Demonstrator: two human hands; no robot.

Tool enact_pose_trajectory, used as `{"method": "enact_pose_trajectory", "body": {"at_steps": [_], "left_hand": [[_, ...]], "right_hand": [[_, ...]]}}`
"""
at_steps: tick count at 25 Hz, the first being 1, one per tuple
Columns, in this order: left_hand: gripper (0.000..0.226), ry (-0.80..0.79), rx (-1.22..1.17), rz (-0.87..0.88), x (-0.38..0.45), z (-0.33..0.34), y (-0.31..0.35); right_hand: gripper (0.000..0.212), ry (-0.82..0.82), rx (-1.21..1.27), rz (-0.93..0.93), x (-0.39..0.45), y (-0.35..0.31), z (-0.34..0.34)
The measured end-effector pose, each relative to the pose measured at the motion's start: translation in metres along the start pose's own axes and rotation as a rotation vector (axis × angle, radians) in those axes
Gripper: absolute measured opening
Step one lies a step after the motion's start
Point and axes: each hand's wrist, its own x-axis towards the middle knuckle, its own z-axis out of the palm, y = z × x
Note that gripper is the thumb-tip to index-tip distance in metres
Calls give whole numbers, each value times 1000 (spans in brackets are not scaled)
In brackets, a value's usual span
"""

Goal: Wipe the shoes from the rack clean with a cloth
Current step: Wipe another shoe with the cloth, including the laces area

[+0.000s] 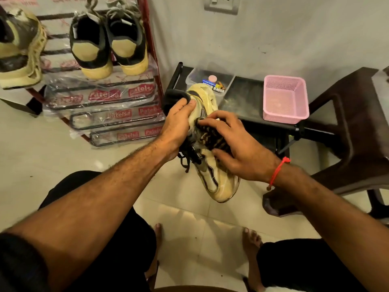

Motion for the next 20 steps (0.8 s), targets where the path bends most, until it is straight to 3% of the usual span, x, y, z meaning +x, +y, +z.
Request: {"method": "enact_pose_trajectory", "body": {"at_steps": [3,7,11,13,16,18,20], "left_hand": [[19,33,63,60,10,-2,-11],[35,16,154,67,15,-1,-25],[26,-117,96,-3,14,2,-26],[24,-81,92,-3,17,4,-26],[27,58,79,-6,21,-3,-22],[32,59,115,-3,22,-8,-20],[43,5,142,-5,23,-10,-20]], "right_hand": [[56,29,-76,-117,7,20,5],[34,43,-86,-303,5,23,25],[29,270,-50,-140,21,41,10],[26,322,-9,-68,23,41,8],[21,93,13,-253,4,16,38],[22,-42,-52,-393,-8,4,53],[22,64,-108,-356,3,17,43]]}}
